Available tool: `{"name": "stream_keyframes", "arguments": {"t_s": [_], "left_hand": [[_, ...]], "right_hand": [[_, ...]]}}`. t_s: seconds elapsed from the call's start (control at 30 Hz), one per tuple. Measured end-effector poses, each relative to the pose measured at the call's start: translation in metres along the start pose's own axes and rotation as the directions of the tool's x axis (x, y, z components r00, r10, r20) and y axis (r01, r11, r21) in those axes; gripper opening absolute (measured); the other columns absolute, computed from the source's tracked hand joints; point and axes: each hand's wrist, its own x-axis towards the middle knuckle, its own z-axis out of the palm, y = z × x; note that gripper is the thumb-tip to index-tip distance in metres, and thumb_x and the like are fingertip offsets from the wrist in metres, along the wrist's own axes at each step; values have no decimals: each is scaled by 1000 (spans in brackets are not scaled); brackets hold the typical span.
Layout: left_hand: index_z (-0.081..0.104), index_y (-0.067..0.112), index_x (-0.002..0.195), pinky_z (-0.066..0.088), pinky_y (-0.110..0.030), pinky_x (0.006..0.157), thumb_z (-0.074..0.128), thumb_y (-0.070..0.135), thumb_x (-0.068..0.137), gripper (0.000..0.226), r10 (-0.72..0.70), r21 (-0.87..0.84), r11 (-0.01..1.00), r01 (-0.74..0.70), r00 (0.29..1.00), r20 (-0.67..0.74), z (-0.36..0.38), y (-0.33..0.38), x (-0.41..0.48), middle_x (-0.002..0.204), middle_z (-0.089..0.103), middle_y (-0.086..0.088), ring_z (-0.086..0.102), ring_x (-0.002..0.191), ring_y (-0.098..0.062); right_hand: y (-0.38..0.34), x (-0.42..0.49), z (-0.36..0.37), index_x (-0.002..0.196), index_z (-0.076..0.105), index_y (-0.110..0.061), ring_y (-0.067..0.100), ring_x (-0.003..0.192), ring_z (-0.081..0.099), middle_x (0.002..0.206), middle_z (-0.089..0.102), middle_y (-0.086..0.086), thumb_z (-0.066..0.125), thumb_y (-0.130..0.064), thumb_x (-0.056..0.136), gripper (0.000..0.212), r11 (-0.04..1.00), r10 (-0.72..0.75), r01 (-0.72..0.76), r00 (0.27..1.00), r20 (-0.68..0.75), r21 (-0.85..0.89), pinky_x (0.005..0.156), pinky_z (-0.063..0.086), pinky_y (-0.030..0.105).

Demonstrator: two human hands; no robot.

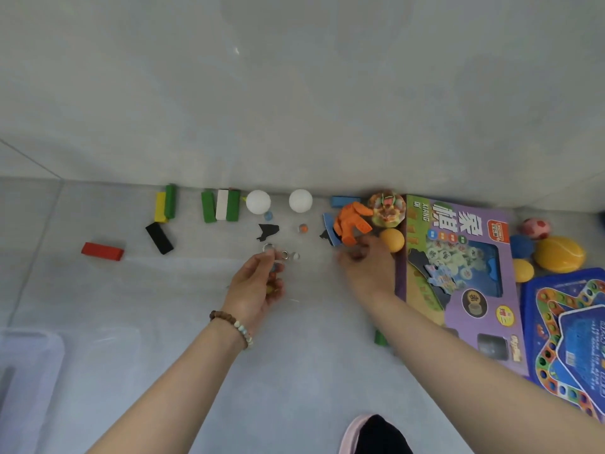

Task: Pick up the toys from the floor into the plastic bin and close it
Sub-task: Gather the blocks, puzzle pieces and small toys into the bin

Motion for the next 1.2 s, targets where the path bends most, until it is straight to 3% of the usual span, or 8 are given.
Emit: {"name": "stream_keyframes", "arguments": {"t_s": [0.1,0.33,0.47,0.57,0.73,0.9,0.97,1.2], "left_hand": [[62,7,87,57,-23,59,42,20,98,26,-55,-165,985,57,998,15,-5,8,0,84,62,-7,60,60,-13],[61,5,90,58,-23,60,36,29,100,36,-138,-341,924,172,983,123,-9,5,-5,92,66,-12,65,76,-16],[56,12,76,45,-14,41,38,32,99,35,-54,-243,969,37,996,-64,-22,17,0,66,53,-1,49,46,-6],[55,13,74,44,-14,41,42,36,97,35,41,-82,995,-52,991,-128,-31,20,5,64,49,0,47,46,-6],[55,10,75,52,-17,48,41,35,97,36,-42,-219,976,23,996,-82,-33,25,7,66,51,-3,55,51,-9],[61,3,82,59,-28,64,37,27,100,39,-147,-342,928,147,989,26,-32,22,8,80,64,-12,64,71,-21],[61,4,82,58,-25,60,37,28,100,38,-138,-359,922,144,990,42,-31,23,8,79,66,-11,65,68,-18],[58,13,79,43,-13,38,40,32,98,33,-109,-326,943,67,987,-115,-48,36,13,69,50,-2,47,46,-6]], "right_hand": [[-3,-30,0,115,43,-16,6,66,51,78,56,-3,65,-12,82,40,973,93,-76,993,-68,217,59,40,20],[-47,-59,12,102,55,-31,-1,80,52,98,64,-18,72,-21,79,31,918,-378,296,855,354,265,72,36,3],[-37,-25,26,107,61,-31,0,86,52,119,56,-9,69,-18,82,29,951,-292,244,908,299,189,73,37,5],[-28,-11,37,105,65,-19,4,107,51,107,51,-4,72,-11,78,29,949,-306,313,894,328,33,83,33,2],[-22,-9,41,88,64,-20,2,68,48,85,54,-5,67,-11,81,12,912,-336,386,897,288,-137,71,38,21],[-55,-34,29,94,61,-26,3,72,57,85,64,-10,74,-20,77,23,920,-389,345,854,346,184,63,42,10],[-62,-41,31,94,64,-27,2,80,57,91,65,-14,75,-25,77,20,900,-434,401,781,450,172,64,40,9],[-49,-12,42,97,66,-27,8,87,54,98,54,-10,73,-24,79,19,903,-384,429,825,415,-16,75,41,18]]}}
